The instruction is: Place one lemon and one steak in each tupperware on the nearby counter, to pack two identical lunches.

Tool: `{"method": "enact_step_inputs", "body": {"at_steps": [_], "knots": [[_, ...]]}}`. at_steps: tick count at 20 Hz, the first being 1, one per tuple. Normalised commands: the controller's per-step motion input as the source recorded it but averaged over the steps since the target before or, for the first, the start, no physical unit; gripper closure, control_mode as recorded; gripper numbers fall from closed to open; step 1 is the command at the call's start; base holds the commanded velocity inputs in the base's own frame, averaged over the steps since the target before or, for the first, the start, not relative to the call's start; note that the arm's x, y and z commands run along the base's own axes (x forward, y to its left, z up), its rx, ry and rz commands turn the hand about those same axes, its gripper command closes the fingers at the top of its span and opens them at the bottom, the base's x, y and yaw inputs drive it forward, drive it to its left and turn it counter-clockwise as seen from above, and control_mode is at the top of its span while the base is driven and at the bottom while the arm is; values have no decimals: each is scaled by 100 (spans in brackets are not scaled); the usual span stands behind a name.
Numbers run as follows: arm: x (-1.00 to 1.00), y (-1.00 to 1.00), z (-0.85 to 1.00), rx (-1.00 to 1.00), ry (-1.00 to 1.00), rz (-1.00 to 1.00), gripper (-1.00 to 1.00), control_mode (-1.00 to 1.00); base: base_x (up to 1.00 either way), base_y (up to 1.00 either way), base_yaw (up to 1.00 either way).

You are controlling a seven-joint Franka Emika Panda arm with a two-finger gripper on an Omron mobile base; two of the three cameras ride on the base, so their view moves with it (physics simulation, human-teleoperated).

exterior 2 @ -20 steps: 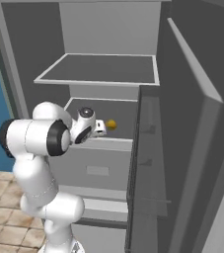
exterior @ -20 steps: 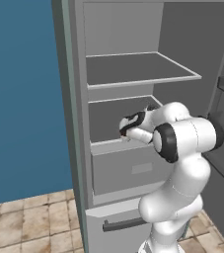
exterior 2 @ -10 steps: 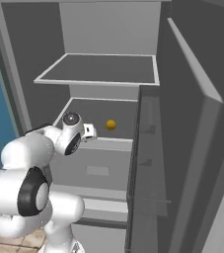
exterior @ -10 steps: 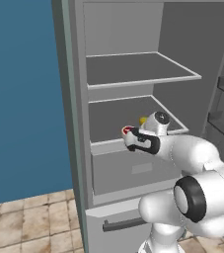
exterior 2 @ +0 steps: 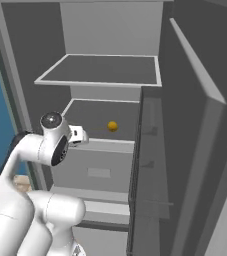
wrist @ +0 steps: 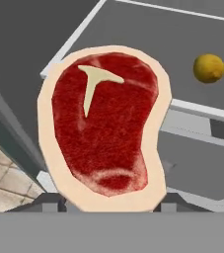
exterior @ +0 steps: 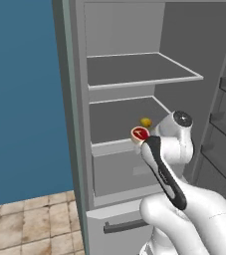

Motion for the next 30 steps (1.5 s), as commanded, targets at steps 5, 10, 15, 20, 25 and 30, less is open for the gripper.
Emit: {"method": "enact_step_inputs", "body": {"at_steps": [5, 10, 15, 20, 25, 30], "knots": [[-95, 0, 82, 0, 0, 0, 100, -100, 0, 0, 0], [-96, -1, 69, 0, 0, -3, 100, -100, 0, 0, 0], [-69, -4, 91, 0, 1, -3, 100, -100, 0, 0, 0], [-44, 0, -15, -1, 14, -7, 100, -100, 0, 0, 0], [-7, 0, -14, -1, 4, -1, 100, 100, -48, 0, -6], [0, 0, 0, 0, 0, 0, 100, 100, -97, 1, -2]]}}
